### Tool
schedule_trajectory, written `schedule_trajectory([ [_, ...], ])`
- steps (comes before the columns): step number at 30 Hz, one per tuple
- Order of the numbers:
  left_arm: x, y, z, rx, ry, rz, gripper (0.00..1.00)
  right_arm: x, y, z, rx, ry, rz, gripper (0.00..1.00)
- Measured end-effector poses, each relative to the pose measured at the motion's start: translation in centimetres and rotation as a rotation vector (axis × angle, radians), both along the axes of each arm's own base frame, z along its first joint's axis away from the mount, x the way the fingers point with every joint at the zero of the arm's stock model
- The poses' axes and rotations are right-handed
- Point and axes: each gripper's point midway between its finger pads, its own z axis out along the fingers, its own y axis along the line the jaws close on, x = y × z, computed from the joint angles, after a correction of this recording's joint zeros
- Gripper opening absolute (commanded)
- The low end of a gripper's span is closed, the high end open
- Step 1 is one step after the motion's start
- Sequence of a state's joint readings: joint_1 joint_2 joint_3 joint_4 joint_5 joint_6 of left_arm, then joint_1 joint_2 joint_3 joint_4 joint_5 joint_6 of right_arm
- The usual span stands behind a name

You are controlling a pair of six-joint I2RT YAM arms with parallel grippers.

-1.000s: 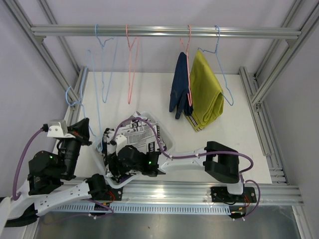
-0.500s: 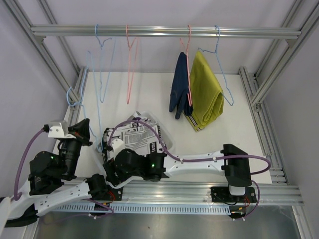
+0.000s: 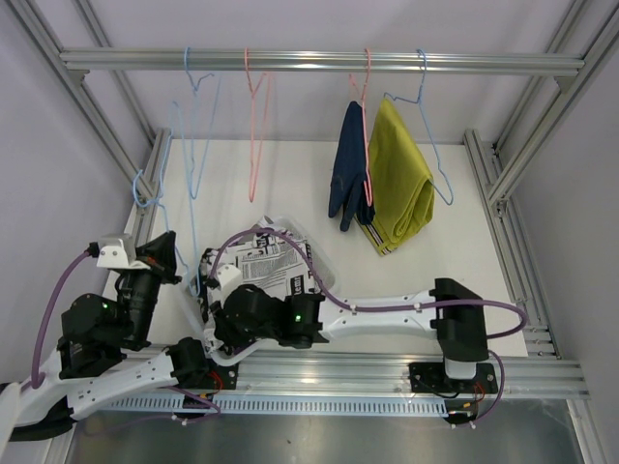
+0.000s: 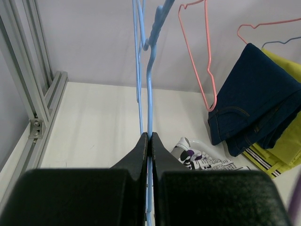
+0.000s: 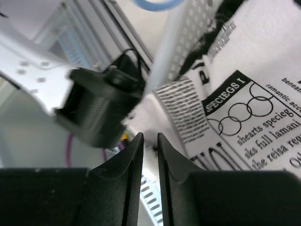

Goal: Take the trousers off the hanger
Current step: Place the trousers in the bin.

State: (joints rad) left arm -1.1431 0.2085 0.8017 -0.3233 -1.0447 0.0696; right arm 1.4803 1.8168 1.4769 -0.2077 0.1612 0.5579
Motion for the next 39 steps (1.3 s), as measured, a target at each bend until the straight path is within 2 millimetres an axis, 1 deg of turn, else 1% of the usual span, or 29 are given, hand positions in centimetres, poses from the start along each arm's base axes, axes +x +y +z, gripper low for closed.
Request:
schedule_trajectory([
  [3, 0.0, -0.1, -0.1, 0.003, 0.002, 0.0, 0.01, 0.4, 0.3, -2.9, -0.046, 0.016, -0.006, 0.2],
  [6, 0.0, -0.1, -0.1, 0.003, 0.001, -0.001, 0.0, 0.7, 0.1, -5.9, -0.099, 0.033, -0.018, 0.17],
  [8, 0.0, -0.1, -0.1, 0.003, 0.002, -0.001, 0.01, 0.6, -0.2, -6.8, -0.11, 0.047, -0.024, 0.16],
  [10, 0.0, -0.1, -0.1, 0.002, 0.001, -0.002, 0.01, 0.5, -0.2, -7.0, -0.102, 0.053, -0.029, 0.15],
  [15, 0.0, -0.1, -0.1, -0.005, 0.002, -0.004, 0.01, 0.7, -0.3, -6.4, -0.092, 0.048, -0.036, 0.17],
  [19, 0.0, -0.2, -0.1, -0.01, 0.003, -0.005, 0.01, 1.7, -0.8, -5.6, -0.103, 0.029, -0.043, 0.17],
  [22, 0.0, -0.2, -0.2, -0.008, 0.005, -0.005, 0.01, 4.1, -0.7, -4.2, -0.094, 0.003, -0.068, 0.14],
  [27, 0.0, -0.2, -0.3, -0.003, 0.007, -0.006, 0.0, 9.4, -0.3, -0.3, -0.028, -0.046, -0.134, 0.1],
  [29, 0.0, -0.3, -0.4, 0.001, 0.008, -0.009, 0.0, 11.0, -0.2, 1.0, -0.004, -0.058, -0.152, 0.09],
  [32, 0.1, -0.5, -0.6, 0.007, 0.01, -0.013, 0.01, 13.6, -0.4, 2.3, 0.023, -0.07, -0.177, 0.09],
  [33, 0.1, -0.5, -0.6, 0.008, 0.01, -0.014, 0.01, 14.2, -0.4, 2.4, 0.028, -0.068, -0.182, 0.09],
  [35, 0.1, -0.6, -0.7, 0.011, 0.01, -0.02, 0.0, 15.0, -0.4, 1.8, 0.026, -0.062, -0.186, 0.08],
  [37, 0.1, -0.8, -0.8, 0.017, 0.01, -0.027, 0.0, 15.4, -0.1, 0.5, 0.015, -0.049, -0.18, 0.06],
  [39, 0.1, -0.9, -0.9, 0.02, 0.011, -0.03, 0.01, 15.0, 0.2, -1.5, -0.003, -0.023, -0.168, 0.06],
])
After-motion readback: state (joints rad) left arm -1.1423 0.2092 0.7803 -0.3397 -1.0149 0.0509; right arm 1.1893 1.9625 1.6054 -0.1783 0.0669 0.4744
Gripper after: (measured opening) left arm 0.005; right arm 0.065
